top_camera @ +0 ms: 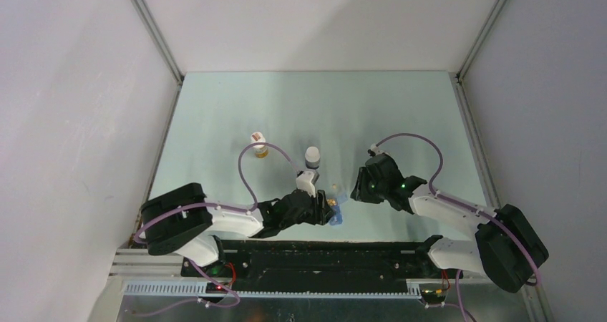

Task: Sort the pills into containers
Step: Close the pill container at the center of the board.

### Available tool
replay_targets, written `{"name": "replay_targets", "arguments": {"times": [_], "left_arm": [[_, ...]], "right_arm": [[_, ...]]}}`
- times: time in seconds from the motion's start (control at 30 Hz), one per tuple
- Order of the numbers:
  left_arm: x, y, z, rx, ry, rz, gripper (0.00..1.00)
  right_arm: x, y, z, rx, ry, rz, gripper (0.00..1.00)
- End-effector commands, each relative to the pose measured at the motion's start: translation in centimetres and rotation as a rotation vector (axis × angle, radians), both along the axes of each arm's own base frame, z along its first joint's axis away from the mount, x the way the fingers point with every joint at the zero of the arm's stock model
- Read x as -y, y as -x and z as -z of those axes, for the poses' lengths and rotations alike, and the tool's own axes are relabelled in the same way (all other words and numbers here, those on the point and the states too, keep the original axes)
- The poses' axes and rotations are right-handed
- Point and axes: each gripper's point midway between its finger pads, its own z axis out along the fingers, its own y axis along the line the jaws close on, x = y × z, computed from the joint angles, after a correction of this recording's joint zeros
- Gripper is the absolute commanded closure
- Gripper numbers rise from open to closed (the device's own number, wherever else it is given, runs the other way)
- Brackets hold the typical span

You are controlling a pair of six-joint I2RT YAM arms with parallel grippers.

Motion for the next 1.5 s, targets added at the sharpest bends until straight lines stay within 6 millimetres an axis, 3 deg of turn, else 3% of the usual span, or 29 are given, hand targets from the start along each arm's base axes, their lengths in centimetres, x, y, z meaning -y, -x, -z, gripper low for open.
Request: {"name": "replay_targets", "arguments": {"times": [0.0, 0.27, 0.93, 1.3, 1.47], "left_arm": [[0.2, -1.2, -0.7, 0.047, -0.018, -0.034, 0.45], [0.3, -1.6, -0.7, 0.052, -0.008, -0.063, 0.5], [0.7, -2.5, -1.8, 0.054, 0.054, -0.127, 0.47], [0.4, -2.2, -0.1, 0.042, 0.0, -0.106, 0.64], [0.6, -2.0, 0.5, 0.038, -0.021, -0.085, 0.67]], "right_arm": [[-0.8, -0.5, -0.4, 0.013, -0.046, 0.002, 0.63], [-0.8, -0.5, -0.4, 0.012, -0.047, -0.002, 0.63], [-1.3, -0.3, 0.2, -0.004, -0.054, -0.031, 0.64], [-3.0, -0.2, -0.6, 0.003, -0.123, -0.101, 0.64], [-4.0, 0.2, -1.2, 0.004, -0.173, -0.155, 0.64]]}}
